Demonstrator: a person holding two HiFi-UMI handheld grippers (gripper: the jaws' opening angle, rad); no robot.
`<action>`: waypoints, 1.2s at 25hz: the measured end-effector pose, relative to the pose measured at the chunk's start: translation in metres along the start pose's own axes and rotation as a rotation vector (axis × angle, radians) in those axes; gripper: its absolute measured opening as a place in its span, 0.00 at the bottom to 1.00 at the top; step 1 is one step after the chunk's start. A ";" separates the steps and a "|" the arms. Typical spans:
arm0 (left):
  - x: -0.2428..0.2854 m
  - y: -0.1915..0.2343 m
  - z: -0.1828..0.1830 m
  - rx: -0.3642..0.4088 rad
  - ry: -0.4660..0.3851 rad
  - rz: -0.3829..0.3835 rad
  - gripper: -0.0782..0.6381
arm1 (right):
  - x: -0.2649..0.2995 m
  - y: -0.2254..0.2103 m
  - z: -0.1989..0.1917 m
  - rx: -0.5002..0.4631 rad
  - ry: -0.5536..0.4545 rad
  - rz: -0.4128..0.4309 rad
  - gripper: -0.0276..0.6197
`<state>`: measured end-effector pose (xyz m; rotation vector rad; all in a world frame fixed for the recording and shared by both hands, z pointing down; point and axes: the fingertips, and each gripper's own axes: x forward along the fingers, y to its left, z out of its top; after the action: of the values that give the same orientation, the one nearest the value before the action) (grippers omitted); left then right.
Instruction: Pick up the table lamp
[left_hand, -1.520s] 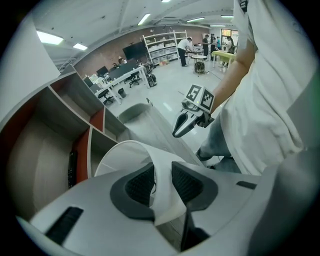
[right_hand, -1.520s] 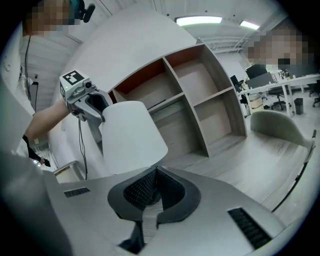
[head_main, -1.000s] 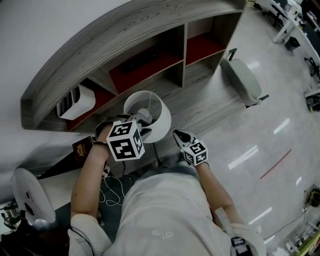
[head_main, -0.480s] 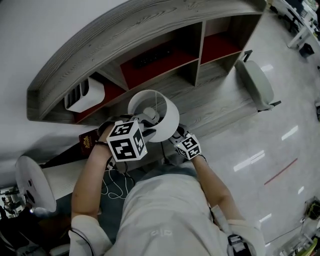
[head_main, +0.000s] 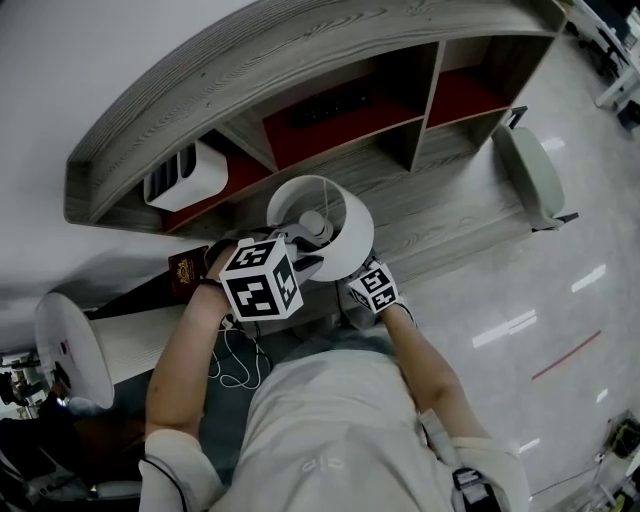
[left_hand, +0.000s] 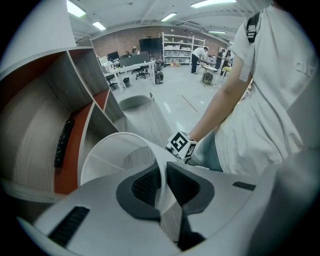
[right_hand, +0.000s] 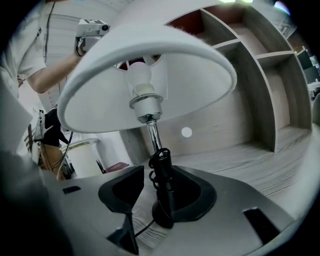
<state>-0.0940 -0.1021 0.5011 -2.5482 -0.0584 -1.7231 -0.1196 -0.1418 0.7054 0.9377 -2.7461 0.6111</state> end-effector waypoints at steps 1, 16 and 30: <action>0.000 0.000 -0.001 -0.002 -0.001 0.001 0.19 | 0.003 0.001 0.000 0.001 0.000 -0.004 0.32; -0.002 0.004 0.000 -0.010 -0.011 0.003 0.19 | 0.000 -0.004 0.009 0.013 -0.048 -0.037 0.09; -0.004 0.007 -0.005 -0.008 0.007 0.015 0.18 | 0.005 0.024 0.058 -0.118 -0.132 0.025 0.09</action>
<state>-0.0994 -0.1098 0.4985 -2.5413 -0.0323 -1.7299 -0.1406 -0.1523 0.6467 0.9492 -2.8769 0.3986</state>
